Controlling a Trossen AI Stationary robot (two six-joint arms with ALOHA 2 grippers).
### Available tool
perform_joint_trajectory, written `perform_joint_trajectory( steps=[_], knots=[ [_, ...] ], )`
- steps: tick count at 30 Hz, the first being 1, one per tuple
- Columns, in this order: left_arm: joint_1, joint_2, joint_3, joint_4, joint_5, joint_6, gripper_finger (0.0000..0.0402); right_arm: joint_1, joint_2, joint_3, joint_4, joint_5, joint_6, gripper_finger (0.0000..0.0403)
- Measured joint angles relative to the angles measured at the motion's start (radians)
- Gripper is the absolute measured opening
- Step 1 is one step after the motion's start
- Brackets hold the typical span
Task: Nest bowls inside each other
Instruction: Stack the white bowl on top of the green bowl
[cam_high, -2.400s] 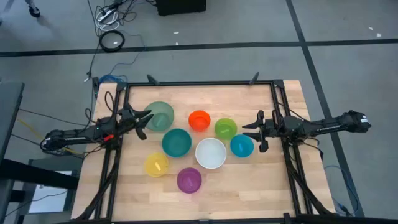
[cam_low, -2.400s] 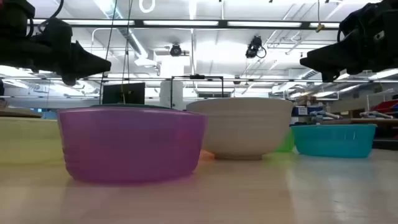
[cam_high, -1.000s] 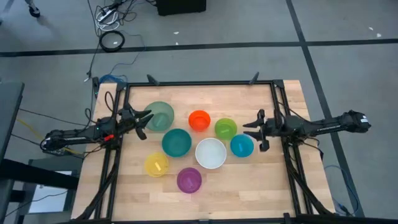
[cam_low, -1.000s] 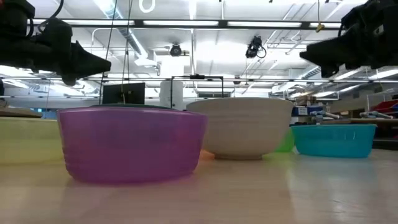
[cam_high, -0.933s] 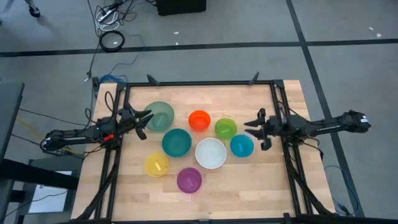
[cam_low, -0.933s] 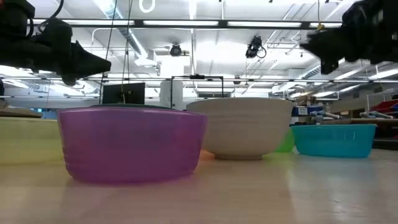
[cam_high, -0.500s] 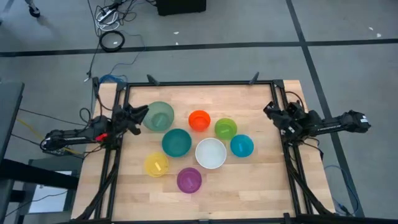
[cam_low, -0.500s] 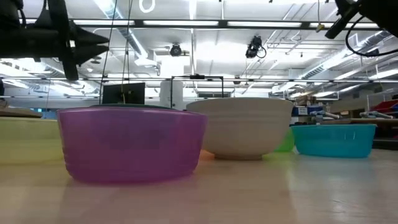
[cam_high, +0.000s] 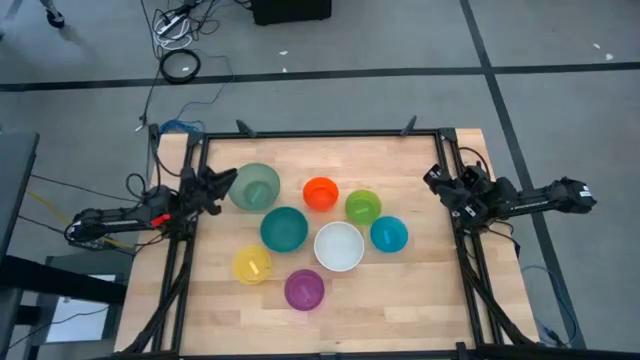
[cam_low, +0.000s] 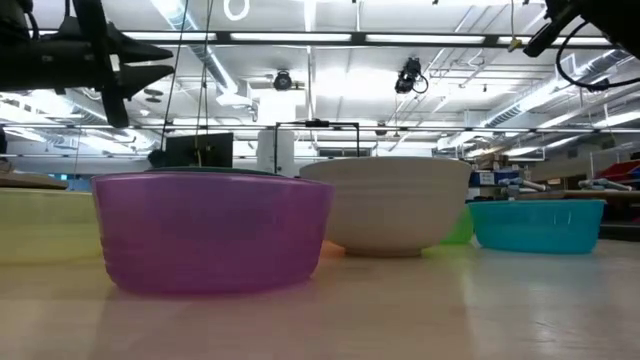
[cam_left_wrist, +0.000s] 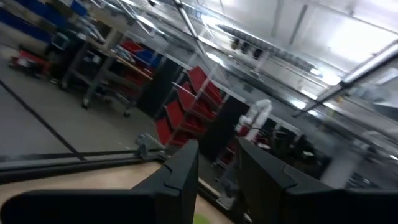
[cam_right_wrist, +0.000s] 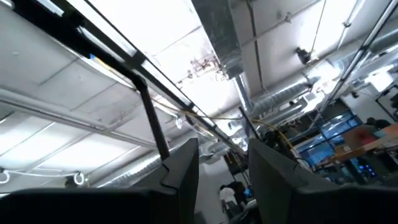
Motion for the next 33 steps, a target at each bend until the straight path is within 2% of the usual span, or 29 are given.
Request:
perform_joint_trajectory(
  steps=[5, 13, 22, 27, 30, 33],
  knots=[
    [-0.001, 0.000, 0.000, -0.001, 0.080, 0.002, 0.0117, 0.000, 0.000, 0.000, 0.011, -0.005, 0.012, 0.0128],
    [-0.001, 0.000, 0.000, 0.000, 0.086, 0.003, 0.0117, 0.000, 0.000, 0.002, 0.108, -0.044, 0.083, 0.0128],
    [-0.001, 0.000, 0.000, -0.007, 0.087, 0.032, 0.0117, 0.000, 0.000, 0.002, 0.109, -0.064, 0.091, 0.0128],
    [-0.002, 0.000, 0.002, -0.004, 0.108, 0.026, 0.0117, -0.004, 0.001, 0.039, 0.100, 0.033, -0.071, 0.0128],
    [-0.002, 0.014, 0.036, -0.018, 0.118, 0.040, 0.0117, -0.002, 0.014, 0.134, -0.090, 0.047, -0.128, 0.0125],
    [-0.008, 0.055, 0.133, -0.097, 0.130, 0.084, 0.0117, 0.012, 0.070, 0.320, -0.549, 0.152, -0.177, 0.0117]
  ],
)
